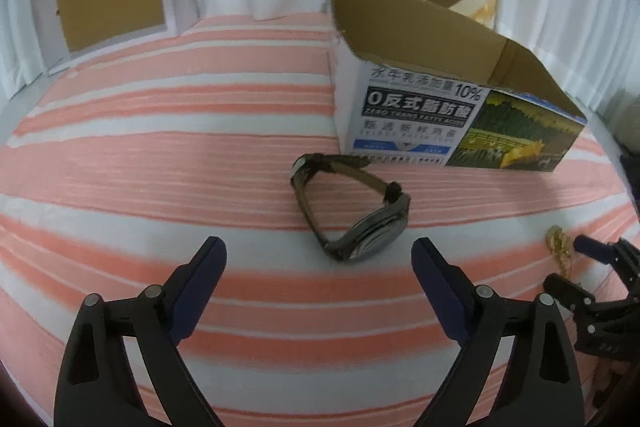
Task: Organize jewelry
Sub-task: 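Close the left tool on the black watch while the right tool grips the gold earrings, then carry the watch and earrings into the box and open both tools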
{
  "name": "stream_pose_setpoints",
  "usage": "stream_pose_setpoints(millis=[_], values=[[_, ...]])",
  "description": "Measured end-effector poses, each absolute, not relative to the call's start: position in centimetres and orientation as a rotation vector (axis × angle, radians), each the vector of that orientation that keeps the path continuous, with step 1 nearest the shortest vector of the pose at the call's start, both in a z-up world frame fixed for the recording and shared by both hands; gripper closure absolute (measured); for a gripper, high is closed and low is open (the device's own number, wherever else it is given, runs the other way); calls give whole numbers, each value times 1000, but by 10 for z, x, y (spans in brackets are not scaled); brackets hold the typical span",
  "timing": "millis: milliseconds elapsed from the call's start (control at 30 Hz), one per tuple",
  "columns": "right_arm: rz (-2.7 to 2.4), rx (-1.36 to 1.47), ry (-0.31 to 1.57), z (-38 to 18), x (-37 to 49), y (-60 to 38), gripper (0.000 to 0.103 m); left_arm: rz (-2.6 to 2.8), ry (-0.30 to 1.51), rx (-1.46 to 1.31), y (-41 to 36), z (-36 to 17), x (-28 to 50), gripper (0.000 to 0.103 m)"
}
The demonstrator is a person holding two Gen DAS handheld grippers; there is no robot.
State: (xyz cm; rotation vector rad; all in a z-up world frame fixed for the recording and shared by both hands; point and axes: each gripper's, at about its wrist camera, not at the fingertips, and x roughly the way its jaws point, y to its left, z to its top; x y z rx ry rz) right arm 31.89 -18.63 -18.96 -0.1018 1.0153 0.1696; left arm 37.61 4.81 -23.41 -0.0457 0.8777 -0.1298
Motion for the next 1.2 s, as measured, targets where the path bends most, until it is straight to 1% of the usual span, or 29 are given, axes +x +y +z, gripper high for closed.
stream_pose_setpoints(millis=[67, 267, 333, 367, 400, 433, 467, 533, 567, 733, 867, 900, 933, 967, 1200], values=[[167, -100, 1016, -190, 319, -186, 19, -144, 875, -21, 43, -235, 381, 13], [158, -97, 1016, -190, 330, -183, 20, -147, 919, -34, 36, -243, 402, 13], [159, -100, 1009, -189, 331, -182, 26, -148, 915, -19, 33, -243, 405, 13], [160, -99, 1002, -188, 331, -183, 35, -153, 909, -10, 32, -243, 404, 15], [155, -99, 995, -187, 330, -184, 52, -165, 905, -6, 30, -241, 403, 32], [146, -95, 989, -186, 330, -186, 61, -173, 910, 0, 29, -242, 404, 39], [145, -83, 985, -185, 329, -188, 76, -174, 902, 7, 29, -242, 403, 39], [144, -47, 982, -185, 328, -195, 94, -182, 888, 8, 29, -241, 398, 42], [149, -18, 980, -184, 327, -199, 97, -185, 885, 6, 29, -241, 395, 43], [175, 66, 951, -178, 320, -216, 97, -203, 864, -3, 31, -230, 375, 46], [197, 77, 931, -166, 309, -221, 97, -218, 864, -17, 30, -217, 356, 48], [200, 79, 929, -163, 307, -221, 97, -229, 869, -22, 29, -215, 352, 73], [201, 78, 925, -161, 304, -219, 97, -238, 886, -27, 28, -214, 350, 81], [204, 80, 921, -158, 300, -219, 97, -226, 897, -23, 26, -210, 345, 93], [213, 81, 883, -132, 288, -221, 97, -226, 937, -83, 31, -203, 332, 96]])
